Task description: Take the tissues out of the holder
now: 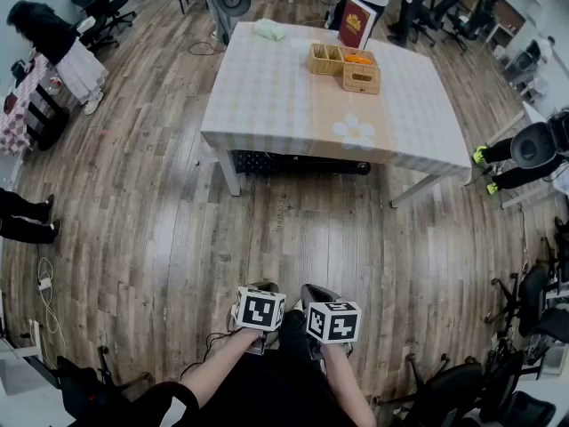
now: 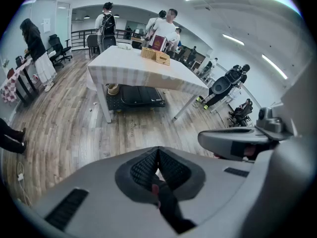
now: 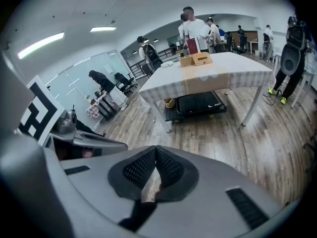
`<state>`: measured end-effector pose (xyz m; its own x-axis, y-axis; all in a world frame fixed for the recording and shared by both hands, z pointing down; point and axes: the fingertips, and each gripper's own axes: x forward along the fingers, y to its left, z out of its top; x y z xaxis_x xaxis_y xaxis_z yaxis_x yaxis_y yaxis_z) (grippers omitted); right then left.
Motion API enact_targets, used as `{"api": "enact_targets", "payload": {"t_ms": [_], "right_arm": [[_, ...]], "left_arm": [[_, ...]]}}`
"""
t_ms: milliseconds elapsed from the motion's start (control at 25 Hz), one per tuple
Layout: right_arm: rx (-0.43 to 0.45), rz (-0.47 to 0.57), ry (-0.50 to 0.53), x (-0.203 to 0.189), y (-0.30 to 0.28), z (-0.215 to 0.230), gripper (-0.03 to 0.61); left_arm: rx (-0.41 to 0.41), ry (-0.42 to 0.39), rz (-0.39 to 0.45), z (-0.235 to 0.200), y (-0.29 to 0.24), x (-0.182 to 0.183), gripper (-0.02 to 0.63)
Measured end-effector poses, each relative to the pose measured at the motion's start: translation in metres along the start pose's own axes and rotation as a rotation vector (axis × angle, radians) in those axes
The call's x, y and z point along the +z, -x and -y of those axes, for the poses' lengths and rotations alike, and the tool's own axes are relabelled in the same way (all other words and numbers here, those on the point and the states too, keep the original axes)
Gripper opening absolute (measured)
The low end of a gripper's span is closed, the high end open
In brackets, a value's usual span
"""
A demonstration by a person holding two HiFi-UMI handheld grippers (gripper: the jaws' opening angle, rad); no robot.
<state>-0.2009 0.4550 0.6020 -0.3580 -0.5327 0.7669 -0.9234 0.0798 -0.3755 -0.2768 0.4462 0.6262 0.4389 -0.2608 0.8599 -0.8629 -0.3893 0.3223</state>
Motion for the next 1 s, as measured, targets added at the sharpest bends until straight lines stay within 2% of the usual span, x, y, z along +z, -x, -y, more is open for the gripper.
{"api": "enact_targets", "payload": {"t_ms": [240, 520, 800, 1000], "right_arm": [[-0.046, 0.014, -0.072, -0.05, -0.001, -0.04, 0.014], [-0.084, 0.052, -0.135, -0.072, 0.021, -0.046, 0.014], [-0.077, 0.1, -0.165, -0.072, 0.033, -0.04, 0.014], [-0.041, 0.133, -0.146, -0.064, 0.038, -0.024, 0.015]], "left_arm": [[-0.059, -0.064, 0.032, -0.025, 0.034, -0.042, 0.006], [-0.111, -0.129, 0.015, -0.005, 0.046, -0.07, 0.006], [-0.131, -0.144, 0.001, 0.009, 0.042, -0.07, 0.006], [-0.105, -0.147, -0.001, 0.017, 0.028, -0.063, 0.006]]}}
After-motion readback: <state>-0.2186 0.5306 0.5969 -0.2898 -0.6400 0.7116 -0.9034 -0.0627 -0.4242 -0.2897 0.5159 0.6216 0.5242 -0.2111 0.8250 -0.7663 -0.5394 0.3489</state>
